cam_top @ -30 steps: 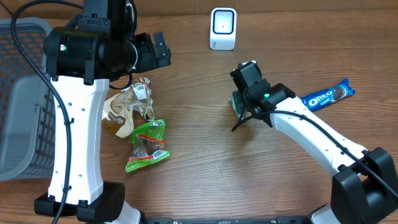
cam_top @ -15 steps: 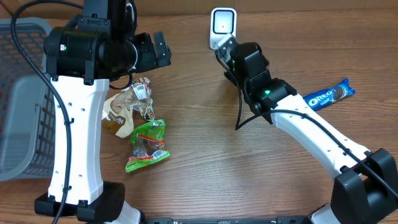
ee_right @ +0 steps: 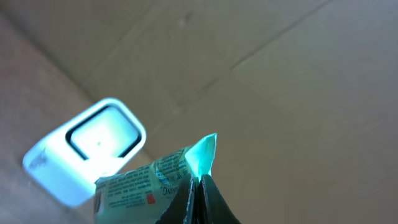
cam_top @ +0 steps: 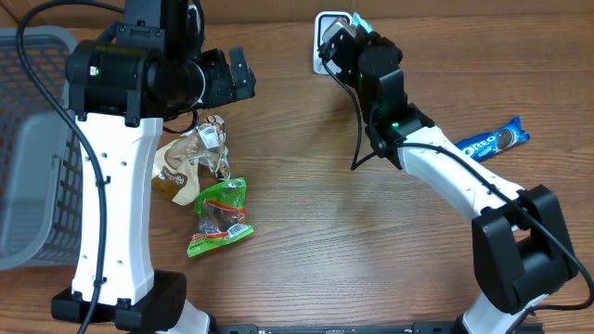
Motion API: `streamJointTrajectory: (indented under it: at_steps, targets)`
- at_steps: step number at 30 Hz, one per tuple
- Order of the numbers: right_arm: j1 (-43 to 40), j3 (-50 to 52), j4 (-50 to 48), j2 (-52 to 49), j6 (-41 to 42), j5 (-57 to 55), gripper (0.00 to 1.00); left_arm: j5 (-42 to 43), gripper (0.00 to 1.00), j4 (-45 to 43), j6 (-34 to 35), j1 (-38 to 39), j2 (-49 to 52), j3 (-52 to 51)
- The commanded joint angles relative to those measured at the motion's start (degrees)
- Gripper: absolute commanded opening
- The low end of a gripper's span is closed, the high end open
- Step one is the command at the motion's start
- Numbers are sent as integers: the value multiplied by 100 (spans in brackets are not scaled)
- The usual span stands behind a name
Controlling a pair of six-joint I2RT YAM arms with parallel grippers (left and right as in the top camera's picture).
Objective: Scan the item barcode
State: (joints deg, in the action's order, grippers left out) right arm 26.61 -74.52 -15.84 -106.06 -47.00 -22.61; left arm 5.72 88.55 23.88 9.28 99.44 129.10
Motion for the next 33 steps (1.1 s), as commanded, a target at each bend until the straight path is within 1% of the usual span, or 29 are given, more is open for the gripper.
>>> streamJointTrajectory:
  at_steps: [1, 5, 7, 8, 10, 11, 12, 14, 16, 18, 19, 20, 21, 22, 24, 26, 27, 28, 29, 30, 31, 33]
  targets:
    - [92, -131, 249, 7, 68, 39, 4, -35, 100, -9, 11, 9, 24, 39]
    - [240, -129, 741, 9, 68, 59, 4, -35, 100, -9, 11, 9, 24, 39]
    - [343, -131, 1346, 13, 83, 72, 4, -35, 100, -9, 11, 9, 24, 39]
    - [424, -131, 1832, 13, 297, 79, 4, -35, 100, -9, 11, 11, 24, 39]
    - [527, -131, 2430, 13, 925, 90, 4, -35, 100, -9, 11, 11, 24, 39]
    - [592, -131, 3045, 24, 1832, 302, 4, -35, 100, -9, 11, 11, 24, 39]
    - [592, -131, 3331, 42, 2404, 597, 4, -35, 99, -9, 11, 11, 24, 39]
    - [568, -131, 3724, 92, 3322, 1246, 4, -35, 100, -9, 11, 11, 24, 39]
    - [455, -131, 3952, 157, 4072, 1788, 4, -35, 100, -9, 11, 11, 24, 39]
    - [247, -131, 4188, 234, 4944, 2535, 4, -35, 100, -9, 11, 11, 24, 39]
    - [138, -131, 4269, 247, 5248, 2879, 4, -35, 100, -9, 11, 11, 24, 39]
    - [2, -131, 4374, 254, 5512, 3228, 8, -35, 100, -9, 11, 11, 24, 39]
    - [-166, -131, 4498, 254, 5766, 3571, 17, -35, 100, -9, 11, 11, 24, 39]
    - [-319, -131, 4592, 254, 5991, 3840, 22, -35, 100, -9, 11, 11, 24, 39]
    - [-662, -131, 4784, 254, 6360, 4345, 23, -35, 100, -9, 11, 11, 24, 39]
    - [-1106, -131, 4894, 254, 6358, 5010, 62, -35, 100, -9, 11, 11, 24, 39]
    - [-1252, -131, 4916, 254, 6328, 5167, 71, -35, 100, -9, 11, 11, 24, 39]
    - [-1506, -131, 4918, 256, 6234, 5386, 77, -35, 100, -9, 11, 11, 24, 39]
    - [-1672, -131, 4885, 256, 5807, 5617, 80, -35, 100, -9, 11, 11, 24, 39]
    - [-1742, -131, 4885, 256, 5606, 5608, 82, -35, 100, -9, 11, 11, 24, 39]
    - [-1775, -131, 4905, 256, 5383, 5528, 84, -35, 100, -9, 11, 11, 24, 39]
    - [-1777, -131, 4962, 254, 5058, 4983, 96, -35, 100, -9, 11, 11, 24, 39]
